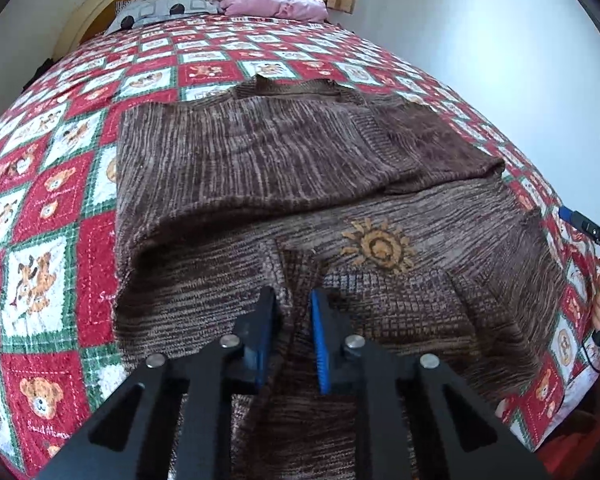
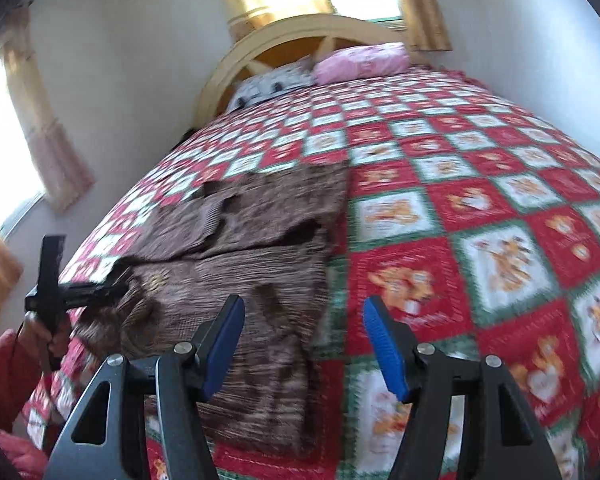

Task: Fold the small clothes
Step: 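Grasp the folded edge with the left tool while the right tool grasps beside it, lifting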

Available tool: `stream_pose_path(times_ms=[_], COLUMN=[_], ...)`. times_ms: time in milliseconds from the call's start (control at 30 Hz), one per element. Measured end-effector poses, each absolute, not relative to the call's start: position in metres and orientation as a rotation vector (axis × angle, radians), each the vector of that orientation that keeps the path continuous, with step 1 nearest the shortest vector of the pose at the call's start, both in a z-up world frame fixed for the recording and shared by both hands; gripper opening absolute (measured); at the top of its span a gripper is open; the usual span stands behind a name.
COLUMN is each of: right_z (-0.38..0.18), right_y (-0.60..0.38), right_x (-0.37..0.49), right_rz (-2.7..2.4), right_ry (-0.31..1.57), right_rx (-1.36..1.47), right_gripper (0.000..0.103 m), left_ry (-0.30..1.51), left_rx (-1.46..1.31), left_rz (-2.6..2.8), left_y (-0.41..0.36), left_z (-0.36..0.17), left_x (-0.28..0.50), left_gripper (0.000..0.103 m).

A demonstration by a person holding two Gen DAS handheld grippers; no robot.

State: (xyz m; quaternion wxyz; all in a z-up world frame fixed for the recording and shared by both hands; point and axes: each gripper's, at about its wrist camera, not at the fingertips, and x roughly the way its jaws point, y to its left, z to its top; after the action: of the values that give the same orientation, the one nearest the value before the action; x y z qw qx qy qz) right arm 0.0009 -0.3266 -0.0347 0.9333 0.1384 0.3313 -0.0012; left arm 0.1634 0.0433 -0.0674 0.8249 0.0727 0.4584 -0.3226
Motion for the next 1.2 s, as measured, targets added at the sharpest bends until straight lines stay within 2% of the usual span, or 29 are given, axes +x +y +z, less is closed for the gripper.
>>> stream_pose_path(times_ms=[67, 200, 233, 267, 300, 333, 400, 533, 800, 1200], right_z=[-0.040, -0.058, -0.064, -0.069, -0.072, -0.073, -0.067, -0.048, 0.015, 0.043], right_y=[-0.317, -0.291, -0.286, -0.281, -0.278, -0.275, -0.277, -0.282, -0.283, -0.280], right_x=[0.014, 0.040, 0.045, 0.048, 0.050, 0.049, 0.043, 0.028, 0.023, 0.070], right_rz=[0.028, 0.092, 0.086, 0.067, 0.045, 0.013, 0.033, 0.032, 0.008, -0.102], right_ry=[0.705, 0.790, 0.820, 0.849, 0.870, 0.867, 0.850, 0.794, 0.632, 0.557], right_rx=[0.255, 0.162, 0.132, 0.092, 0.054, 0.009, 0.043, 0.089, 0.113, -0.015], right_gripper=[0.063, 0.063, 0.059, 0.051, 0.028, 0.015, 0.008, 0.007, 0.007, 0.007], left_ry=[0.969, 0.993, 0.994, 0.985, 0.976, 0.964, 0.950, 0.954, 0.831, 0.703], left_rx=[0.166, 0.125, 0.127, 0.145, 0.165, 0.186, 0.192, 0.097, -0.169, -0.188], left_rz=[-0.683, -0.711, -0.715, -0.708, -0.704, -0.698, -0.708, -0.720, -0.641, -0.483], left_y=[0.041, 0.041, 0.039, 0.037, 0.034, 0.033, 0.033, 0.047, 0.100, 0.099], left_z=[-0.068, -0.069, -0.069, -0.070, -0.070, -0.070, -0.068, -0.064, -0.023, 0.006], left_x=[0.163, 0.167, 0.167, 0.166, 0.165, 0.163, 0.160, 0.157, 0.157, 0.179], left_gripper=[0.020, 0.047, 0.048, 0.048, 0.045, 0.035, 0.014, 0.012, 0.012, 0.012])
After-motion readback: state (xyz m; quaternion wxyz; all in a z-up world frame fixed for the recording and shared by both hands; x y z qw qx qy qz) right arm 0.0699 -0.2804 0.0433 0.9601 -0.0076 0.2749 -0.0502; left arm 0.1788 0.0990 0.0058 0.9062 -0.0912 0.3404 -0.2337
